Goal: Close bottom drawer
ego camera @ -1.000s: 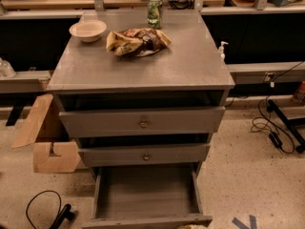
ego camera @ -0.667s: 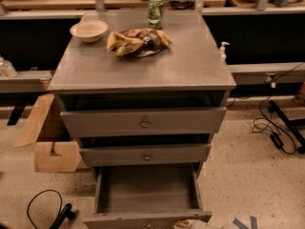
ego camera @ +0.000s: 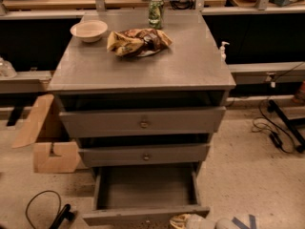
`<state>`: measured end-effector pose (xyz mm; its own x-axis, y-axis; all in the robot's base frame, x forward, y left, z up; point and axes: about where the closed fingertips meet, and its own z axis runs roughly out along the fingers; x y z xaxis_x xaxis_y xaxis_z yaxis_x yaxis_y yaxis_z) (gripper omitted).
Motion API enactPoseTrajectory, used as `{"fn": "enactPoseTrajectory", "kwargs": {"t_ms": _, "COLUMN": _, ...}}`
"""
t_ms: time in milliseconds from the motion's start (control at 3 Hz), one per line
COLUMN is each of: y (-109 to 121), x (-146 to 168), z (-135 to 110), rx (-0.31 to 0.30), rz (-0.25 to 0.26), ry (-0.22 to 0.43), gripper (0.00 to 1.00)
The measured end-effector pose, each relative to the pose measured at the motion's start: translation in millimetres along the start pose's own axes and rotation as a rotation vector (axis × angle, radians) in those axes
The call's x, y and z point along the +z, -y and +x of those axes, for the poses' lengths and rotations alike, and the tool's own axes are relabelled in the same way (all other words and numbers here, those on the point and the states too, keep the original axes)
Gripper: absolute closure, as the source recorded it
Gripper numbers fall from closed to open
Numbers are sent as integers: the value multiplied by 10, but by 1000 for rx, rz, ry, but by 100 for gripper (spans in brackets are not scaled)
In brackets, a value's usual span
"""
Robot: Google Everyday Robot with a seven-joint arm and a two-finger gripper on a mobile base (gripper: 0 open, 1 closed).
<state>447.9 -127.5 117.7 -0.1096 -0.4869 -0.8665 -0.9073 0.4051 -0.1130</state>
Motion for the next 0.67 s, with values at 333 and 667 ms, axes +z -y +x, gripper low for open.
{"fn": "enactPoseTrajectory", "kwargs": {"t_ms": 333, "y": -36, "x": -17, "z": 5, "rx": 0, "rz": 0, "ry": 0, "gripper": 100}}
{"fn": "enactPoseTrajectory", "kwargs": {"t_ms": 667, "y": 171, "x": 127, "z": -188, "rx": -29, "rz": 5, "ry": 34, "gripper": 100}}
